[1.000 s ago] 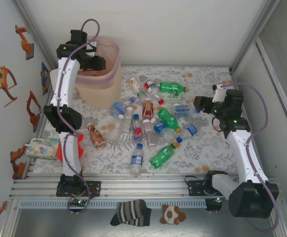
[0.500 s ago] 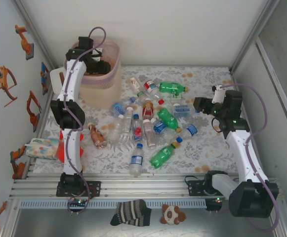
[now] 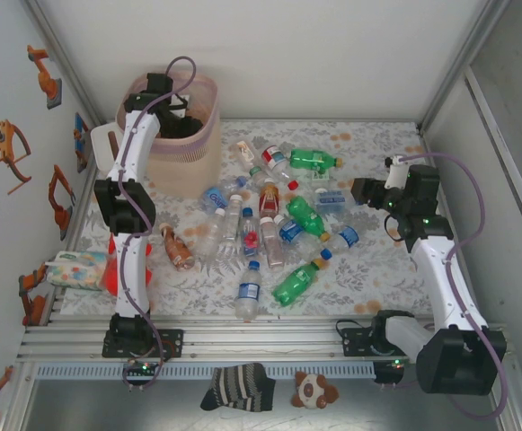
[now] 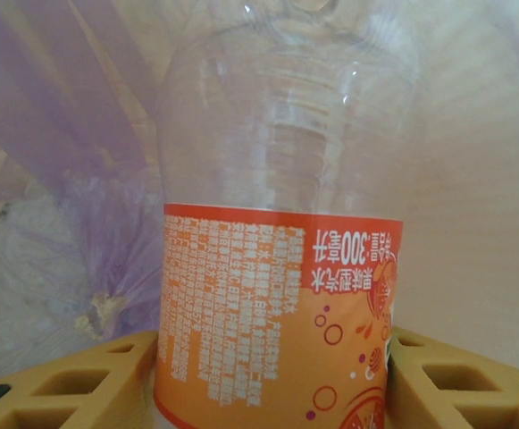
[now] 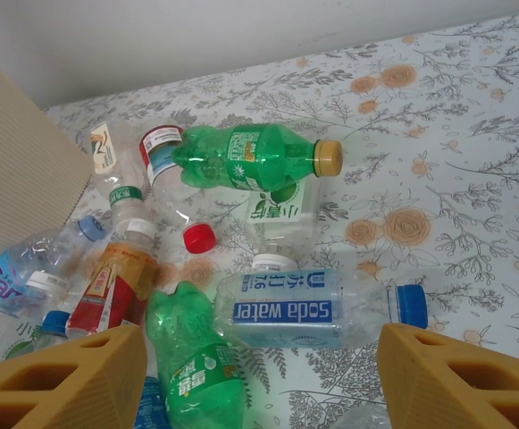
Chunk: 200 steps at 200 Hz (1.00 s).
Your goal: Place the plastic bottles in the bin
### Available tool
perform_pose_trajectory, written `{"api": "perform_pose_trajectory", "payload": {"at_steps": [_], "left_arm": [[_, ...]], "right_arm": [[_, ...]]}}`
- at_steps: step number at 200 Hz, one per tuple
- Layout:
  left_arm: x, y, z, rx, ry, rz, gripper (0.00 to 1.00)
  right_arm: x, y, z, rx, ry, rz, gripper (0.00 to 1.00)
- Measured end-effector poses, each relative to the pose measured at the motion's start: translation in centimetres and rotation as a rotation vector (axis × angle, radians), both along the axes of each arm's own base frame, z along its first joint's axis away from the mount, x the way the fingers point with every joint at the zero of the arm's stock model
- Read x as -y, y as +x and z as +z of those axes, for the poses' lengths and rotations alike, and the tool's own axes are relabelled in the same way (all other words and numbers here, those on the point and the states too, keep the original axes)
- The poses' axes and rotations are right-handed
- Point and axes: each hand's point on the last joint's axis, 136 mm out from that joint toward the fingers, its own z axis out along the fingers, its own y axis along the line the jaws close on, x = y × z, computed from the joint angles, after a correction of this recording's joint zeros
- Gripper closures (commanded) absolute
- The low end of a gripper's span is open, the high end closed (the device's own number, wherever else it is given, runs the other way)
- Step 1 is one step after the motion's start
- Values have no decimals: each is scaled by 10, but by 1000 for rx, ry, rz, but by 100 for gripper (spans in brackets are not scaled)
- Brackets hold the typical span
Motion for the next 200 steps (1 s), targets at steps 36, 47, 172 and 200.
{"api": "perform_pose_trajectory", "payload": {"at_steps": [36,47,172,200], "left_arm": [[0,0,0,1,-2,-1,37],[0,0,1,1,-2,-1,37],[-1,-10,77,154,-29,-1,29],[-2,-12,91,183,-35,-1,25]], "right_arm": [[1,0,-1,-2,-4,-3,32],[1,0,-1,-2,-5,-2,32],[0,0,5,4,-6,0,32],[0,0,6,4,-6,0,32]]}}
